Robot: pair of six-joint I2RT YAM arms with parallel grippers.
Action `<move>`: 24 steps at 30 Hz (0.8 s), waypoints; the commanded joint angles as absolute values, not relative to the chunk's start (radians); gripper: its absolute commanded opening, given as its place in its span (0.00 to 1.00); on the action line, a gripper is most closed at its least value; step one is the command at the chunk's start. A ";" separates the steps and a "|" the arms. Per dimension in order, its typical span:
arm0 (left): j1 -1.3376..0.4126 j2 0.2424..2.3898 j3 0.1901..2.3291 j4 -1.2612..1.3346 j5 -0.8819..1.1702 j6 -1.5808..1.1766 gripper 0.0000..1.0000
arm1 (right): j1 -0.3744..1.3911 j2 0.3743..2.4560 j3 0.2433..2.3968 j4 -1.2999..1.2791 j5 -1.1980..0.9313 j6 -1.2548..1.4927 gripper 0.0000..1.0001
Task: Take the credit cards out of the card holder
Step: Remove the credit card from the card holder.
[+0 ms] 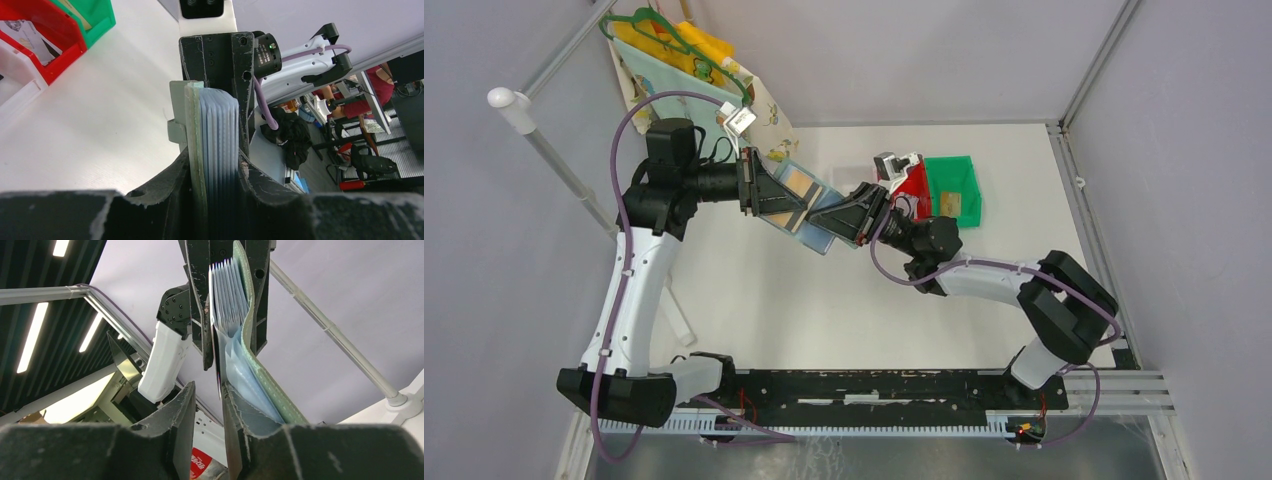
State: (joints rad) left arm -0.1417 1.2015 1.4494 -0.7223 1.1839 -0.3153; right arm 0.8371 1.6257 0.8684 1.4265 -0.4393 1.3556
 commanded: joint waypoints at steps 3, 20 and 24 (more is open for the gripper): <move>-0.165 1.173 1.477 -0.684 1.333 -0.380 0.22 | 0.831 1.566 0.847 1.293 -0.335 1.277 0.35; -0.165 1.170 1.490 -0.690 1.346 -0.394 0.51 | 0.832 1.582 0.888 1.236 -0.287 1.276 0.27; -0.164 1.172 1.493 -0.689 1.362 -0.397 0.51 | 0.833 1.573 0.875 1.237 -0.281 1.274 0.26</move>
